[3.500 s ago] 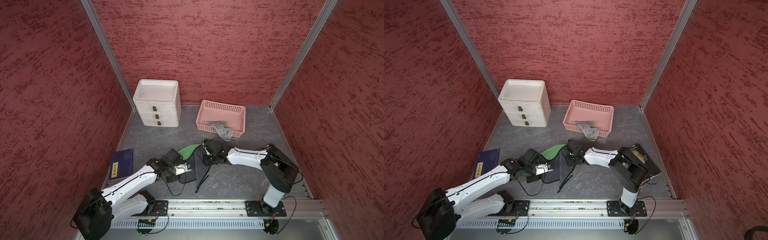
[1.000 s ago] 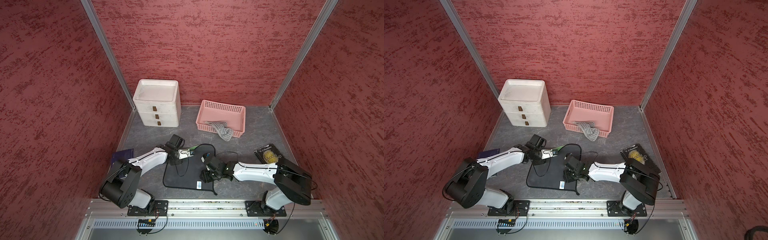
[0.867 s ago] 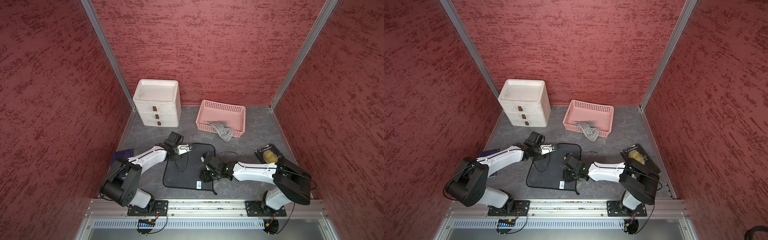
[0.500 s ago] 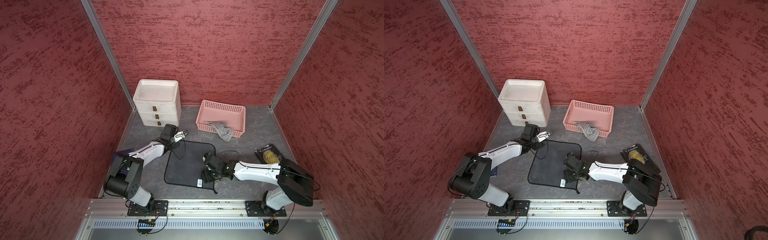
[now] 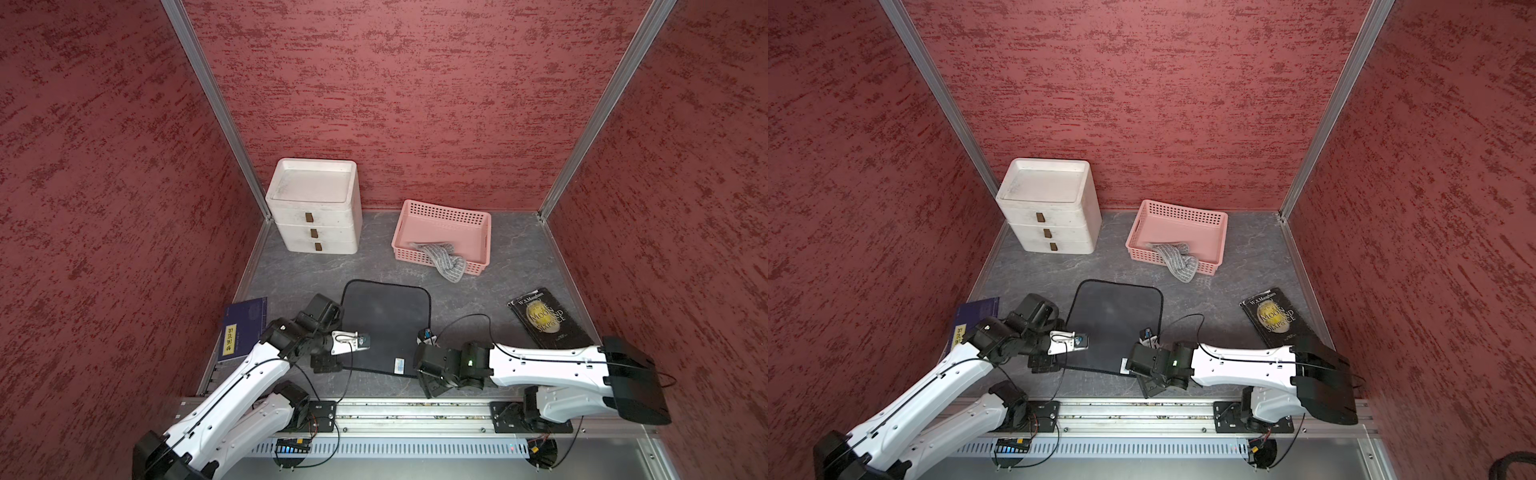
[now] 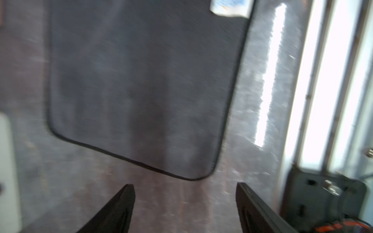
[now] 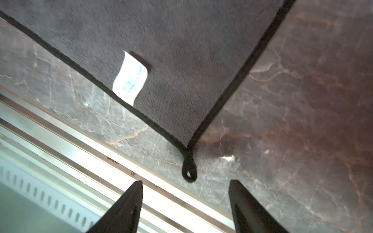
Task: Fold the square dishcloth
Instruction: Flatten out the cleaning item at the center of the board, then fold the cleaning item at the center of the board.
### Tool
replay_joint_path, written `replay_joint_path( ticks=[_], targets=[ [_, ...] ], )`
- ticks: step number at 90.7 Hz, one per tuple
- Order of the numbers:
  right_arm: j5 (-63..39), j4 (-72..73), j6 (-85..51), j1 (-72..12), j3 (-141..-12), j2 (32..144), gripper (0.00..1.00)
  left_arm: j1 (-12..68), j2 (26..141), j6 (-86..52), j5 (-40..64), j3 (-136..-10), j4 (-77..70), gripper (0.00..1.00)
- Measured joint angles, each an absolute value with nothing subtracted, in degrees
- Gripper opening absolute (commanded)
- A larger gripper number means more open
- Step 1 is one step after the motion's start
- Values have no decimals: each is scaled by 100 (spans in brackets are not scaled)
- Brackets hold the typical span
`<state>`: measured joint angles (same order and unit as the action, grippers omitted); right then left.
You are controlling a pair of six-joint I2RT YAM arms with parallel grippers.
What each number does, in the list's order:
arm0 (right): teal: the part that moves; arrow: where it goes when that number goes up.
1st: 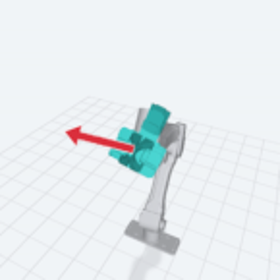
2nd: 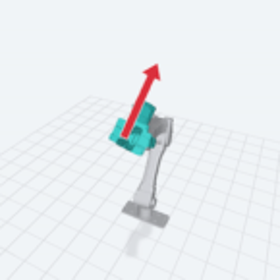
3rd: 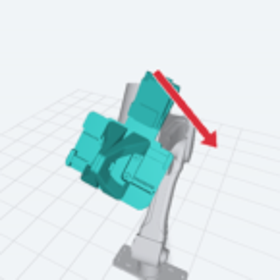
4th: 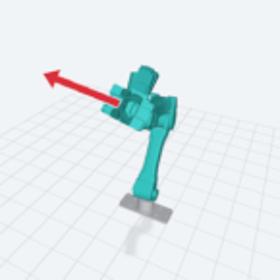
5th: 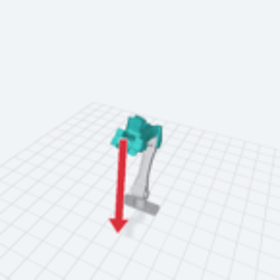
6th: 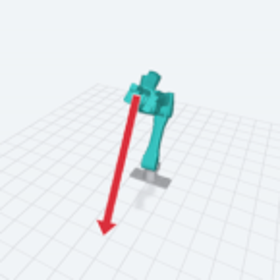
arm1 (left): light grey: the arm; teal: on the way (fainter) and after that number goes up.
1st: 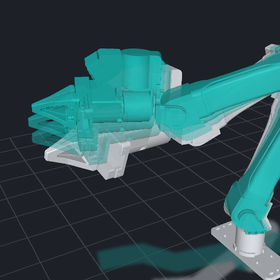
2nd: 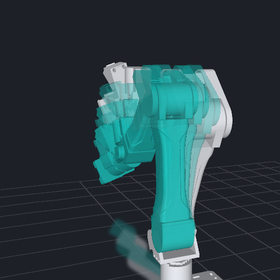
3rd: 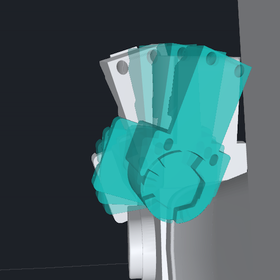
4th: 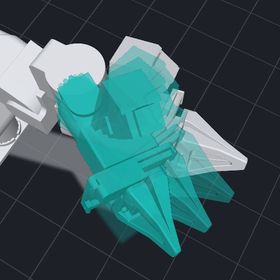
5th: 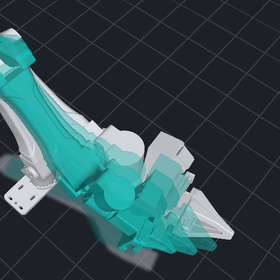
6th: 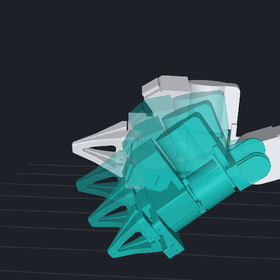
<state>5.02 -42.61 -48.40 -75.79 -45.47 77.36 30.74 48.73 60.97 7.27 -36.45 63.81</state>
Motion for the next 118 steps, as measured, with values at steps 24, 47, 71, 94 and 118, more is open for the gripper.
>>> replay_joint_path(
  ticks=[24, 47, 71, 94, 118],
  targets=[
    [523, -4366, -4971, -7782, -4611, 8265, 53, 3295, 5489, 5959, 670, -3035, 6396, 68],
    [515, -4307, -4923, -7839, -4748, 8733, 41, 3277, 5927, 5999, 513, -2908, 5618, 62],
    [526, -4283, -4919, -7841, -4748, 8877, 9, 3142, 6357, 6119, 246, -2805, 5081, 36],
    [644, -4532, -4952, -7846, -4751, 8447, 0, 3238, 6169, 6029, 56, -2904, 5179, 0],
    [740, -5103, -4998, -8093, -4993, 7859, 0, 3699, 5133, 5605, 95, -3275, 6307, 0]
  ],
)
